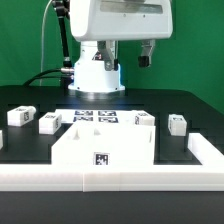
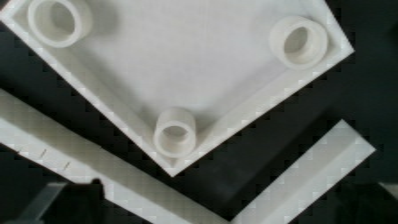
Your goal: Assemble one leg
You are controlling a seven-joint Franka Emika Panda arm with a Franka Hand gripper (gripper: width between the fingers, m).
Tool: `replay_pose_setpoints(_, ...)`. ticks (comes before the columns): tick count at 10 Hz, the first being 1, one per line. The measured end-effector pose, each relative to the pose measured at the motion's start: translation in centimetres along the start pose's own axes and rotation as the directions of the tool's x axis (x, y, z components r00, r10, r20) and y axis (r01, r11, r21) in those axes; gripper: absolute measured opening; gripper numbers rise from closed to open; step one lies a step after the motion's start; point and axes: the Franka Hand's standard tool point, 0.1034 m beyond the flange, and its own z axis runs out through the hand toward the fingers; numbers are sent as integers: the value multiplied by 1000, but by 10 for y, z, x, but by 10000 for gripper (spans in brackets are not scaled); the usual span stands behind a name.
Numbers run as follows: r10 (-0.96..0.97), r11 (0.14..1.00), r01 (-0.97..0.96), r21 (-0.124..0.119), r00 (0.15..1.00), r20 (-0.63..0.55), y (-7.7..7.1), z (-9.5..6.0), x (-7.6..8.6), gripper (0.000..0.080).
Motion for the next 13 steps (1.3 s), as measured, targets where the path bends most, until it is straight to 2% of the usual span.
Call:
replay_pose_setpoints(6,19,1000,-19,4,1000,-18,0,1,-1,649)
replay_pose_setpoints(8,-82,997,82,-7,997,-16,-1,4,-5,649)
replay_pose_setpoints(9,-169,986,169,-11,986,-10,-5,9,-10,649)
replay_pose_setpoints(11,-310,951,310,5,951,20,-11,24,-18,649)
replay_pose_setpoints(12,-383,924,383,-7,923,42,-13,36,-20,649)
replay_pose_setpoints(13,-418,908,419,8,906,63,-16,52,-26,649)
